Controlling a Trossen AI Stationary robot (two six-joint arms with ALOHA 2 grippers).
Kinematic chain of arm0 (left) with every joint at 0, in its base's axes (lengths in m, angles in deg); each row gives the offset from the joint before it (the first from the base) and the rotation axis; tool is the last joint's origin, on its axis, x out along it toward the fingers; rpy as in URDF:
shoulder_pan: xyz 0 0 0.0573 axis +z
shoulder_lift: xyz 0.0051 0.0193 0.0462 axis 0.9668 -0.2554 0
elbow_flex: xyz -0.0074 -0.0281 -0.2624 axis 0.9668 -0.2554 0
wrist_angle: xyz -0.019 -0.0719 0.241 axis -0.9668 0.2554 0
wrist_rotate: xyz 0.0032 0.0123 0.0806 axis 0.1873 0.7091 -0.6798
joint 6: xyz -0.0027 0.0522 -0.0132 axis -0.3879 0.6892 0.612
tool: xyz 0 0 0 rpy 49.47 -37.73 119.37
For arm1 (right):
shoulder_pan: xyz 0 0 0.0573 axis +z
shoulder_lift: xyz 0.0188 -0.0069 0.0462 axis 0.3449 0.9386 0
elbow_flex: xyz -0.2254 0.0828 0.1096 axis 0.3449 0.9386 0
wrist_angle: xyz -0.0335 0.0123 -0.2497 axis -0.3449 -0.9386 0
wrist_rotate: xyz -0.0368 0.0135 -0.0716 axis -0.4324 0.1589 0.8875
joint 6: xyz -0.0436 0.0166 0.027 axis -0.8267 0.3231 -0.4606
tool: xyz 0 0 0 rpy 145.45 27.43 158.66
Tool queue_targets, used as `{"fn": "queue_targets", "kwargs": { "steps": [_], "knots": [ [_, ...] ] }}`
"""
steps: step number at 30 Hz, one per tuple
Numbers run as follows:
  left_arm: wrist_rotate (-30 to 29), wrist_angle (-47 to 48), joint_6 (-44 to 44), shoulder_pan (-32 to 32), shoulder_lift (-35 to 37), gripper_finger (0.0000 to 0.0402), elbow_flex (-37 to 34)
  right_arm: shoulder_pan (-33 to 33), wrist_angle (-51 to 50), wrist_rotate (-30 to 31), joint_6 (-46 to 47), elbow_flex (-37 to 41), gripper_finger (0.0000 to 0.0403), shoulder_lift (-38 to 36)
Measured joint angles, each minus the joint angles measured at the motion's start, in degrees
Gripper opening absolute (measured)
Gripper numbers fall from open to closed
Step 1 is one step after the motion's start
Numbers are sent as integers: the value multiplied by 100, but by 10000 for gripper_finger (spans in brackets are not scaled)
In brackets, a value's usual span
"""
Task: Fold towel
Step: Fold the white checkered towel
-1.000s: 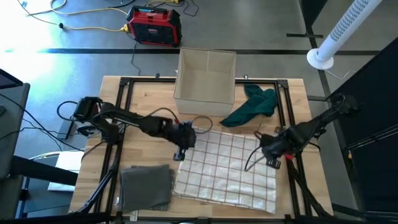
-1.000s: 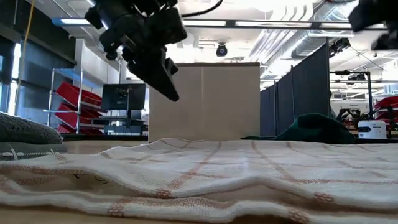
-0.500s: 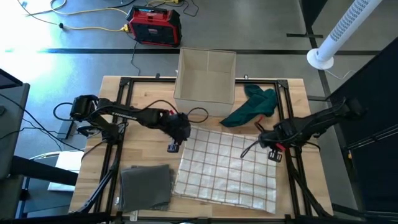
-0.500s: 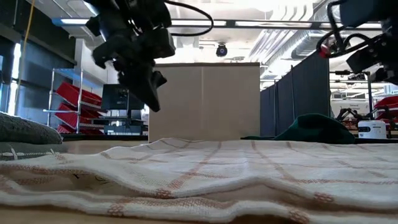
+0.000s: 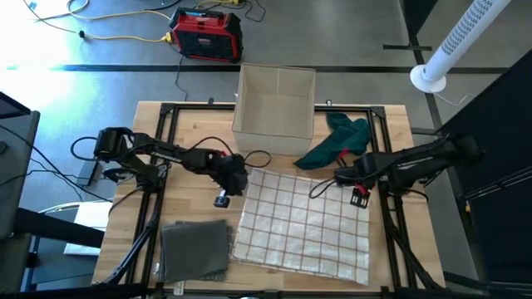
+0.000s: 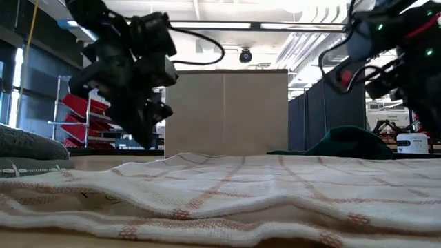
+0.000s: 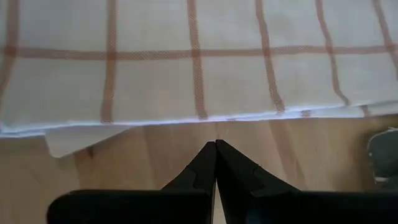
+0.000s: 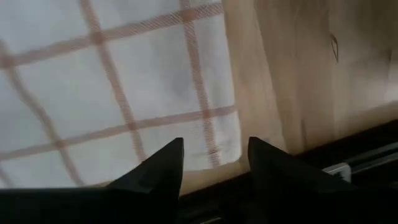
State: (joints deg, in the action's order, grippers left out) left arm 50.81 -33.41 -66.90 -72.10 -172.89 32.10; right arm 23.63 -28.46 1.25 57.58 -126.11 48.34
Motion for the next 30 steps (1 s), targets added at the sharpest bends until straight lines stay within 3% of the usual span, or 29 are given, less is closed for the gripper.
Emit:
{"fn": "queue_targets", "kwargs": {
  "steps": [13,26,30],
  "knots": [
    [56,-110,-139,-49,2,0,-70,-700,105,-40,-429,164,186,921],
    [58,-249,-275,-98,2,0,-64,-801,458,-245,-579,181,185,1801],
    [56,-248,-326,-131,2,0,-64,-733,515,-339,-715,129,144,1983]
  ]
}}
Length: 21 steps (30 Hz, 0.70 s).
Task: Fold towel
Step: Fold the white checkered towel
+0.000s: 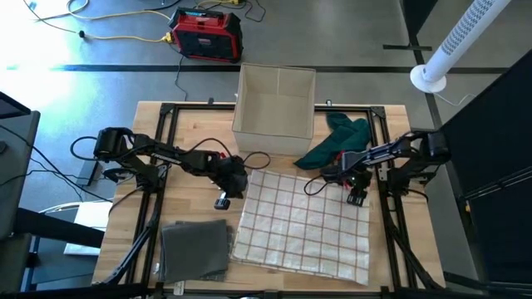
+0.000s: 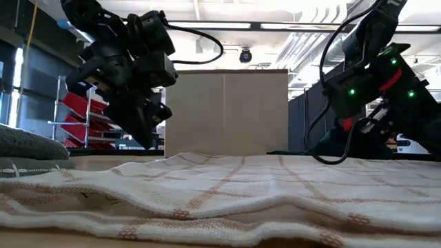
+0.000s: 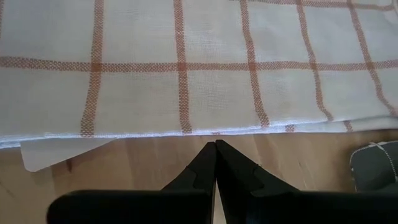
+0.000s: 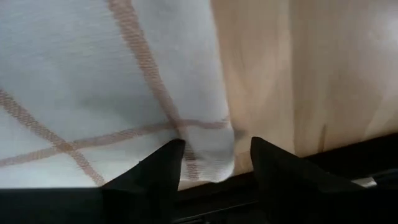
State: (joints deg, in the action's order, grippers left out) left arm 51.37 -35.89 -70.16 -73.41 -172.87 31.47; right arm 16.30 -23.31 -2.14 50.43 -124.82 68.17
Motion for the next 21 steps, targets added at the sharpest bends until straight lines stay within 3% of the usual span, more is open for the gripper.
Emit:
{"fn": "queue_targets", "kwargs": {
  "steps": [7,13,21],
  "knots": [
    [-68,-86,-36,-10,0,0,0,311,-53,62,211,-16,10,-159],
    [-736,-550,61,-36,110,0,9,1089,-304,197,733,-441,1,-592],
    [-1062,-1276,663,-36,223,4,6,2201,-361,487,1752,-870,1,-996]
  ]
}}
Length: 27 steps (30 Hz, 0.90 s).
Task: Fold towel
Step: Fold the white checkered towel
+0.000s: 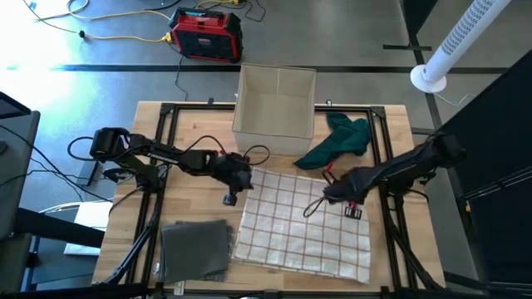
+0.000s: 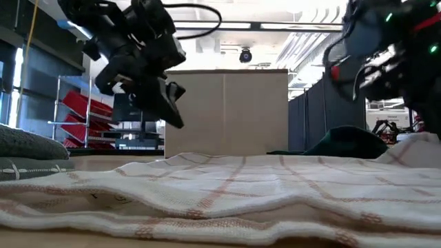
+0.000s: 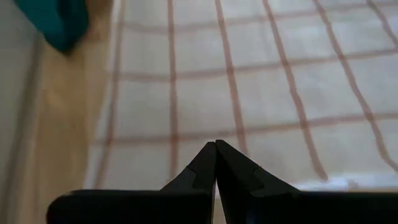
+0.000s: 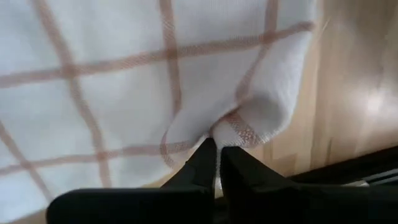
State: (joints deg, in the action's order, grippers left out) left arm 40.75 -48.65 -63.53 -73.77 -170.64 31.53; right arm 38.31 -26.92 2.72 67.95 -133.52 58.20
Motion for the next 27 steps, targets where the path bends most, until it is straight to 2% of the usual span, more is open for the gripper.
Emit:
{"fn": "queue_targets", "kwargs": {
  "steps": [4,9,15,23,27],
  "knots": [
    [-151,-271,289,104,-41,39,4,398,42,250,376,-74,0,0],
    [-659,-454,-195,490,-91,107,4,717,83,496,698,-74,0,0],
    [-812,-479,-570,725,-354,156,2,920,91,719,819,-74,0,2],
    [-993,-1025,-696,663,-1127,161,74,1012,97,869,808,-73,0,2],
    [-1255,-938,-715,732,-1374,161,186,1023,114,864,826,-70,0,2]
  ]
}}
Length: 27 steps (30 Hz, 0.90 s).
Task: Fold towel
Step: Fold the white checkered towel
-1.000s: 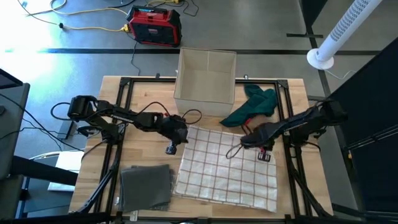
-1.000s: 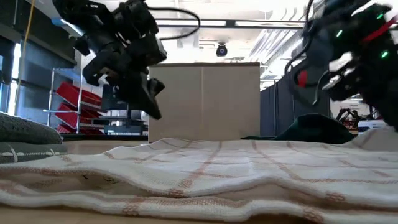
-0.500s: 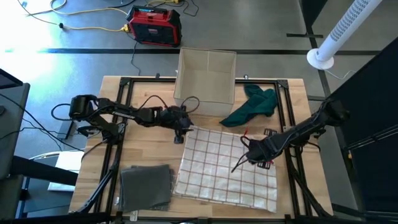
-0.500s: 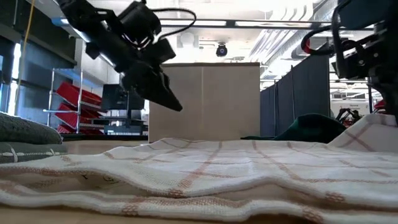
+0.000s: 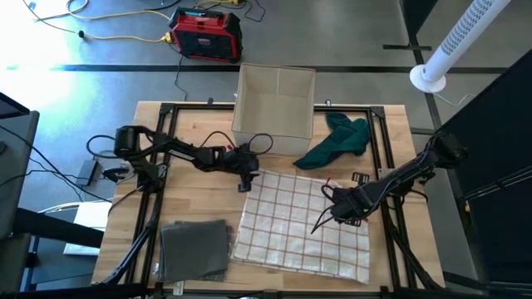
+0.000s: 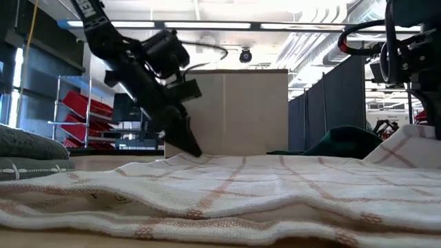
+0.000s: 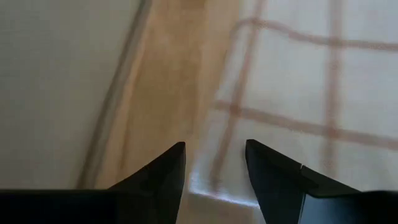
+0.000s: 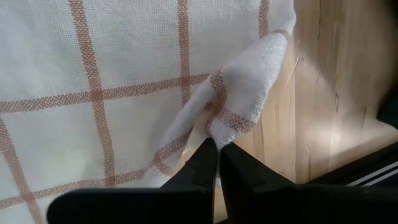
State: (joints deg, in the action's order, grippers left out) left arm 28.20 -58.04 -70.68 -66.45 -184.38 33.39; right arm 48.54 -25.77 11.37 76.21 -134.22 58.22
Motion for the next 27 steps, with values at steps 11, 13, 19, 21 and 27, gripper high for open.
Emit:
{"fn": "queue_targets", "kwargs": {
  "steps": [11,13,19,21,27],
  "knots": [
    [31,735,-253,35,-263,80,277,0,-15,-9,-4,0,0,0],
    [7,897,-311,12,-210,55,334,4,-31,15,35,0,0,-7],
    [-125,1590,-531,-101,53,12,615,62,-193,135,416,0,0,-106],
    [-326,2059,-499,-204,243,7,856,157,-326,138,660,0,0,-251],
    [-886,3242,-440,-504,685,5,1315,585,-891,303,1596,0,0,-897]
  ]
}}
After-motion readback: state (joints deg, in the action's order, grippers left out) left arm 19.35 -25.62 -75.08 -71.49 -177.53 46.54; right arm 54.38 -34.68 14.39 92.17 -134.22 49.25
